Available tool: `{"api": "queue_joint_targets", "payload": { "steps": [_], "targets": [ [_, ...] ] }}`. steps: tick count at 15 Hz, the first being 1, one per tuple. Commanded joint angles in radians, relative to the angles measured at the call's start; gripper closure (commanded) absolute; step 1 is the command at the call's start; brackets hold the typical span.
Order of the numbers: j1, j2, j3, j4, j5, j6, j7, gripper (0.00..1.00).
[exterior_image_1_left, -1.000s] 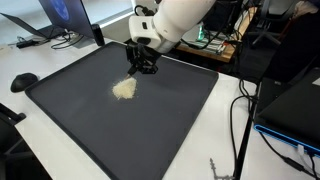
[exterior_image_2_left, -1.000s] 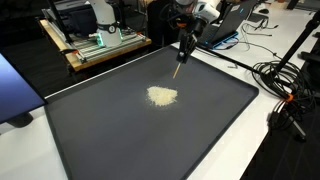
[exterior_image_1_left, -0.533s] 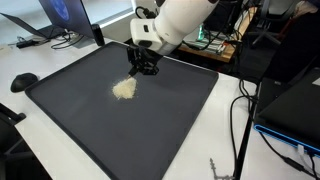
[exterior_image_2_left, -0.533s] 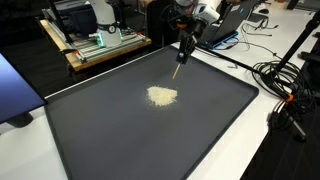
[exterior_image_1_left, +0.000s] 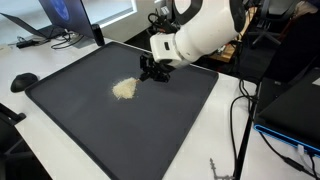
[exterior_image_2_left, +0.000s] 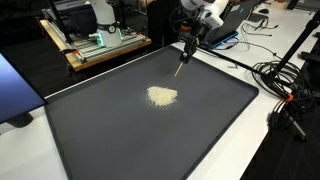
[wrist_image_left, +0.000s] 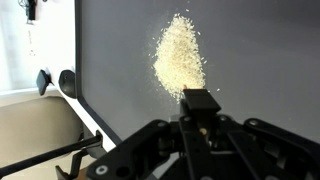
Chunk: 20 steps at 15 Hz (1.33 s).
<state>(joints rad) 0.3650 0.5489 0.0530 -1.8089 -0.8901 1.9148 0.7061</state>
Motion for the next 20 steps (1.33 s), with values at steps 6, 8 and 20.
{"api": "queue_joint_targets", "payload": {
  "steps": [6,8,20],
  "targets": [
    [0.075,0.194,0.003,0.21,-0.076,-0.203,-0.004,0.97],
    [0.073,0.216,0.005,0.234,-0.077,-0.214,-0.011,0.97],
    [-0.127,0.032,0.031,0.051,0.035,0.197,-0.114,0.97]
  ]
}}
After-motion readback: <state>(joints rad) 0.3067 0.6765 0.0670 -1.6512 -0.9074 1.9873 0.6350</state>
